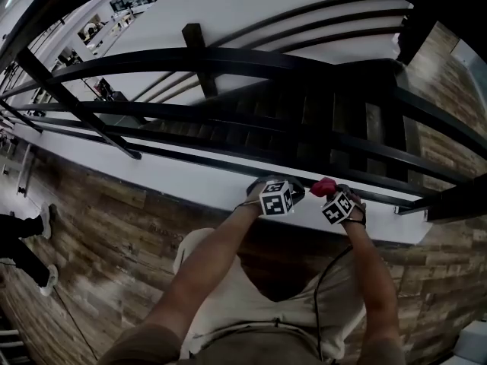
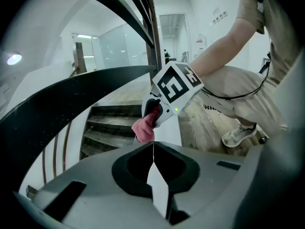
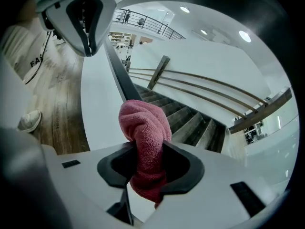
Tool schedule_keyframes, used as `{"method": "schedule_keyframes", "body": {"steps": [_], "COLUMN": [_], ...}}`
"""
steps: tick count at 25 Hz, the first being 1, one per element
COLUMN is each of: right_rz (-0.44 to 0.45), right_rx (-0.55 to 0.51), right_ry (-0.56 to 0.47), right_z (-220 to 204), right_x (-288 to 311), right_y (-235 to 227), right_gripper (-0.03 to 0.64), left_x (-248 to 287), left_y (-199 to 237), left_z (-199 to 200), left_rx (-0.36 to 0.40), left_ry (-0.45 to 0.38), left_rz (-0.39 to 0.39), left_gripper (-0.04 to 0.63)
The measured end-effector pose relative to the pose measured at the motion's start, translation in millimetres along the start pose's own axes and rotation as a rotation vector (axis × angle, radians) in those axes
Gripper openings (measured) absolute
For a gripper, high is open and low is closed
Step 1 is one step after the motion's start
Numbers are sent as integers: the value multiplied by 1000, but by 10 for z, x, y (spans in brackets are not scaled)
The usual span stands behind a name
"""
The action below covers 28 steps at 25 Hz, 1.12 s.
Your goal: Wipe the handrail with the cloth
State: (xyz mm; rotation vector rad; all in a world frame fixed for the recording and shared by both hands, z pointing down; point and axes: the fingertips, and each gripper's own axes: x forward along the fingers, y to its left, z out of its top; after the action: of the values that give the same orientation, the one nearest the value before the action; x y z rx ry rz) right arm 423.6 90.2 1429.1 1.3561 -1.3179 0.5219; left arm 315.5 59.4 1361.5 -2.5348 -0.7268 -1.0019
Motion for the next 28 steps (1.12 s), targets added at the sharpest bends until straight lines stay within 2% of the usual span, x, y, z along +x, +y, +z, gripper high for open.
{"method": "schedule_keyframes", "body": {"steps": [6,10,14,18,22,28], "right_rz": [-7,-44,-85,-124,-143,-151], "right_rx": [7,63,61,104,112,89], "right_ry": [91,139,196,244,250,299], "right_z": [-558,-931,-1218,-1573,-1796,-2069], "right_x": [-39,-72,-92,-117,-117,-143], "right_y": [-297,-522,-670,-864,-984,-1129], "right_gripper": [141,143,143,143,143,143], "left_x": [230,271,361,497,577,560], "left_y": [-124,-136,-190,-351,-468,-463], "left_z": [69,118,267,456,480,452], "left_rx": [28,33,30,75,108,96], "left_ry": [21,17,0,-14,-6,-4], "left_rz": [-45,-49,-52,-82,-107,-102], "left_gripper": [17,17,17,17,17,17]}}
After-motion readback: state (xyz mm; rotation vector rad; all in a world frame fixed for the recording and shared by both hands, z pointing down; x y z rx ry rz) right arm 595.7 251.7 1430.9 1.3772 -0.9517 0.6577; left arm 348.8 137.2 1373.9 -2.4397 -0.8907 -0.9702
